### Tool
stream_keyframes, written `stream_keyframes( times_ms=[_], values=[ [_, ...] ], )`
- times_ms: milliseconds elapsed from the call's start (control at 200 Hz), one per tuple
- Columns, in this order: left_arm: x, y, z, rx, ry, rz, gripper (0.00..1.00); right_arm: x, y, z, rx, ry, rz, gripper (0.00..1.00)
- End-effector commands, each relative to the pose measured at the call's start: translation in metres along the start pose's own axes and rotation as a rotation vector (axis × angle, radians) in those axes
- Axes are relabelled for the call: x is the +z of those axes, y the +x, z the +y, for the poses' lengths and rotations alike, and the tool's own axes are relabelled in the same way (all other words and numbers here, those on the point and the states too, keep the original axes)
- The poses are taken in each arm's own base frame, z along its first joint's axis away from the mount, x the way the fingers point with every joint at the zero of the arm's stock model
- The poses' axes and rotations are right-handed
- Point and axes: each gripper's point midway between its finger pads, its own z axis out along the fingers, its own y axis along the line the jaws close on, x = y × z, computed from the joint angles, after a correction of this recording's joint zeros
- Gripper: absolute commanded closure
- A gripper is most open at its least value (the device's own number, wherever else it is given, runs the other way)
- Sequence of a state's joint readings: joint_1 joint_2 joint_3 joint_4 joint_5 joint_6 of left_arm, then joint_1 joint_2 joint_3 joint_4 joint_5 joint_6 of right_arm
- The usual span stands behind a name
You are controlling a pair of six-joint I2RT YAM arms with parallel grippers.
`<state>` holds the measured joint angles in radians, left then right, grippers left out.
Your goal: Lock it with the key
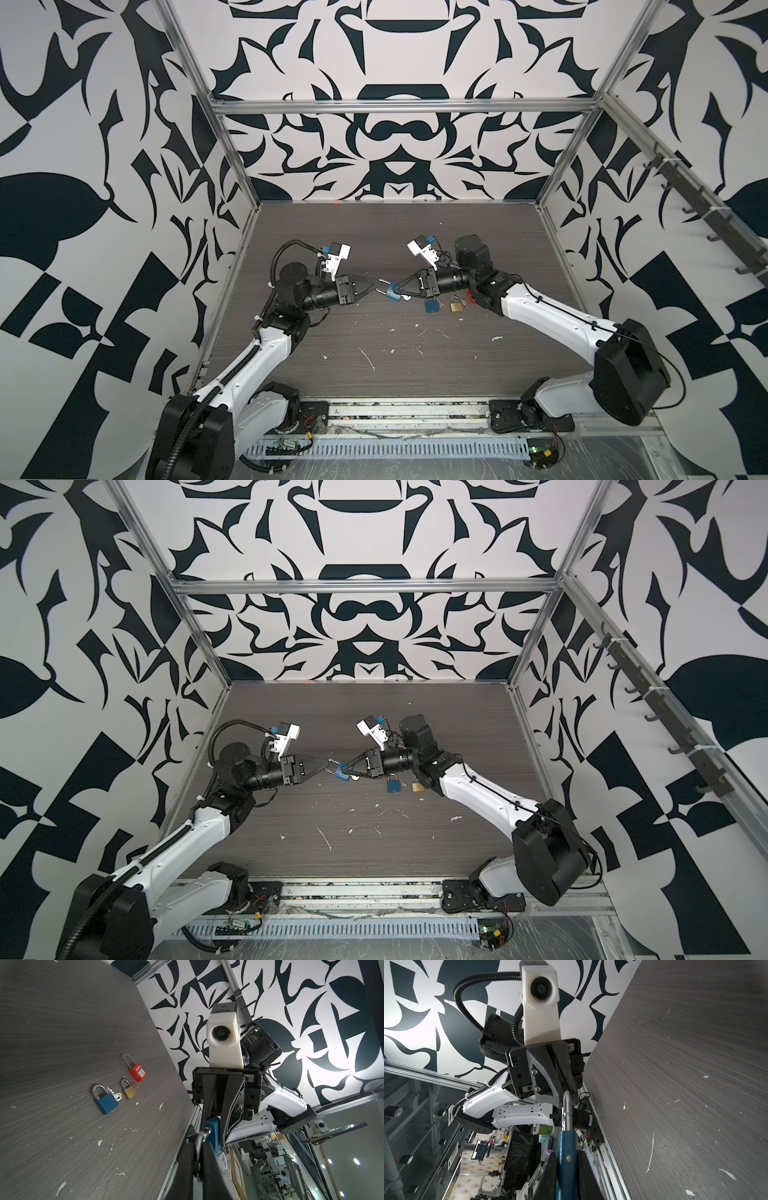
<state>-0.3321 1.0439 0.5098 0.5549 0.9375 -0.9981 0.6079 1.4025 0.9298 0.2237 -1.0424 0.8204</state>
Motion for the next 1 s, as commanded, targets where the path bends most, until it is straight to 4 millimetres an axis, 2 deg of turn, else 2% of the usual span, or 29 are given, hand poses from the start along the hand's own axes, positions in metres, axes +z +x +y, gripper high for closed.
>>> stream_keyframes(
  times_ms=[0,240,545,835,995],
  values=[
    [0.008,0.013,-0.016,0.026,0.075,0.058,1.00,0.001,-0.025,0.020,-0.119,-0.036,-0.088,1.00],
    [0.017,0.025,-0.016,0.029,0.087,0.094,1.00,0.006,-0.041,0.018,-0.114,-0.051,-0.121,1.00],
    [0.027,0.041,-0.031,0.043,0.141,0.161,1.00,0.007,-0.064,0.013,-0.135,-0.035,-0.187,1.00],
    [0.024,0.047,-0.038,0.048,0.153,0.165,1.00,-0.014,-0.096,0.001,-0.117,-0.006,-0.337,1.00],
    [0.023,0.049,-0.032,0.036,0.131,0.152,1.00,-0.011,-0.097,0.005,-0.101,-0.049,-0.318,1.00]
  ],
)
